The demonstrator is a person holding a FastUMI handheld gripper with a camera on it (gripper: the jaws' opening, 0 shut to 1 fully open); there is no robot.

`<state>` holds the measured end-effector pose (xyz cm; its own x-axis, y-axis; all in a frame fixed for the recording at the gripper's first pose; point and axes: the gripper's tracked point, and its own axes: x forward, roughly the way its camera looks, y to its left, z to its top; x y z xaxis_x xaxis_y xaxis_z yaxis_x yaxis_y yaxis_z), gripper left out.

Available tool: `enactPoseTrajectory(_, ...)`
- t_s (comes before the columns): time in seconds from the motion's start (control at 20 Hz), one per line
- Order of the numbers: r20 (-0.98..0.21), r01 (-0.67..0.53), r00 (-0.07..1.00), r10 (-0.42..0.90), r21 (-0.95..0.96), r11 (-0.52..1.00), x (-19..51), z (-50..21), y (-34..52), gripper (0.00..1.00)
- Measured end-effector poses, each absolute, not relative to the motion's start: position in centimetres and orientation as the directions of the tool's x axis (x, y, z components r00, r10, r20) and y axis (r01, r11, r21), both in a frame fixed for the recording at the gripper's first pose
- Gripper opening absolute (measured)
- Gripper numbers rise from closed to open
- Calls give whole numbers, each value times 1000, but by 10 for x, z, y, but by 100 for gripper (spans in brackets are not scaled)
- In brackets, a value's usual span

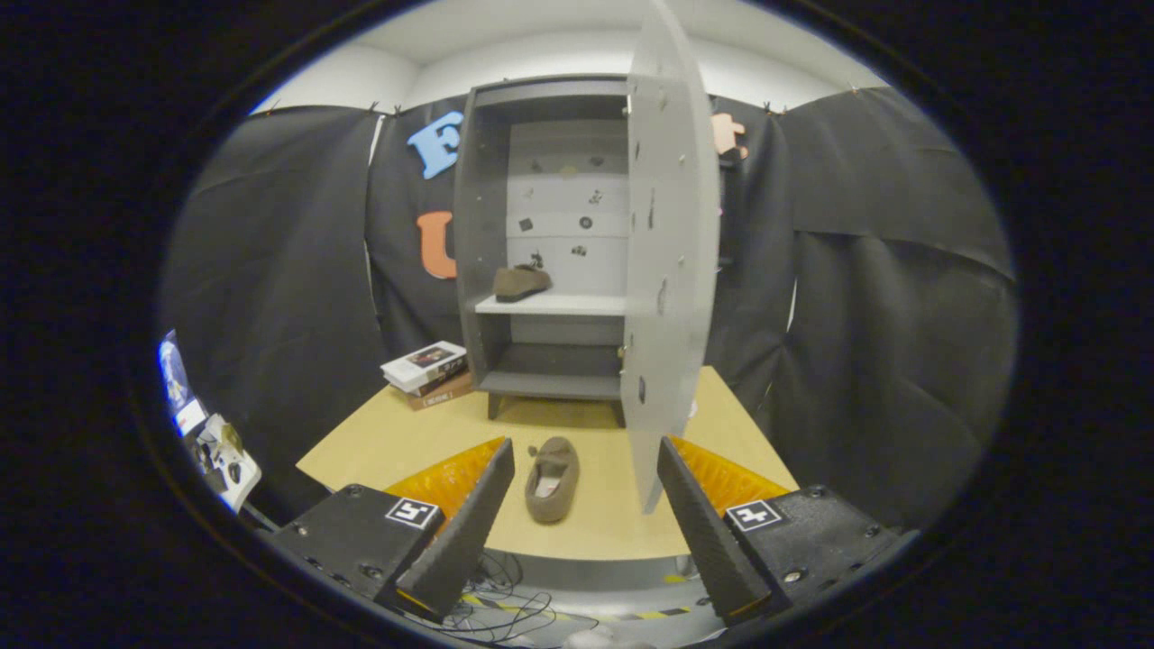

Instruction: Open the shoe cabinet door, grab the shoes and put them into the shoe cabinet, then close the shoe cabinet door.

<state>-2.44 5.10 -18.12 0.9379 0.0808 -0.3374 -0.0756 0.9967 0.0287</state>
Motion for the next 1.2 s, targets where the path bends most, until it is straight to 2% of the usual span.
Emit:
enactPoseTrajectory(0.25, -408, -142, 901, 148, 44, 989, 22, -253, 103, 100)
enactPoseTrajectory(0.8, -639, -143, 755, 147, 58, 988, 164, -415, 151, 100)
enactPoseTrajectory(1.05, -691, -127, 707, 151, 85, 988, 207, -452, 155, 98)
enactPoseTrajectory(1.2, -696, -131, 702, 153, 85, 988, 227, -461, 156, 94)
